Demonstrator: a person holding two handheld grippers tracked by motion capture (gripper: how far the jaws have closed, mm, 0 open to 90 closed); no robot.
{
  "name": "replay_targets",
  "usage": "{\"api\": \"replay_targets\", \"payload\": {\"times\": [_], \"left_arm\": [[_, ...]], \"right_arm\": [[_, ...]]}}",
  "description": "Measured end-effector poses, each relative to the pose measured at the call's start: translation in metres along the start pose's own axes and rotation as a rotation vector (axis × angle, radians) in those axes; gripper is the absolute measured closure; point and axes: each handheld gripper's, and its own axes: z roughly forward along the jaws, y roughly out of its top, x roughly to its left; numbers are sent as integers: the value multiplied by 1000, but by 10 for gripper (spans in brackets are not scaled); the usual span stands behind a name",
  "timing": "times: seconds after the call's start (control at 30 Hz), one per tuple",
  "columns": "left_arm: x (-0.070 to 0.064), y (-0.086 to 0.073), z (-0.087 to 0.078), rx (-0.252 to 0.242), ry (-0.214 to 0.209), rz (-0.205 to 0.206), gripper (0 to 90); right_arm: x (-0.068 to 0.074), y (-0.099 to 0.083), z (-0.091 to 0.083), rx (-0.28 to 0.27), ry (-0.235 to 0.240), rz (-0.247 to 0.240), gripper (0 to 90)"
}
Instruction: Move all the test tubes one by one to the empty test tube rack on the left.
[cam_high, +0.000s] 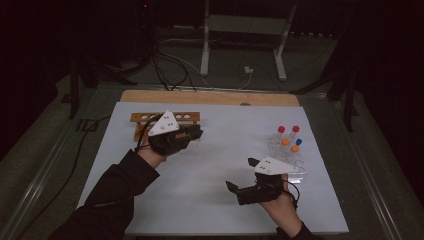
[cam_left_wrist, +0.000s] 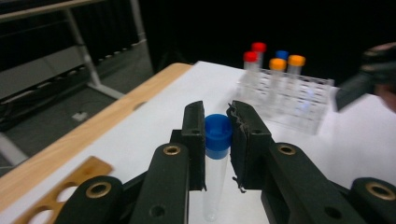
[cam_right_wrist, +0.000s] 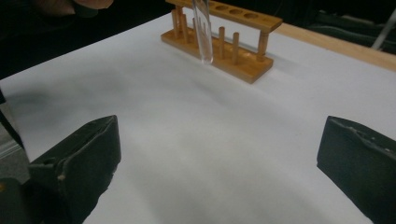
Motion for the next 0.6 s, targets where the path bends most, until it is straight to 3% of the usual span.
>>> {"api": "replay_targets", "payload": {"times": [0.1, 0.6], "left_arm": [[13, 3, 2, -6, 38, -14, 780], [54, 12, 6, -28, 156, -62, 780]], "right_arm": [[0, 0, 0, 0, -2, 5, 0], [-1, 0, -3, -18, 2, 6, 0]]}}
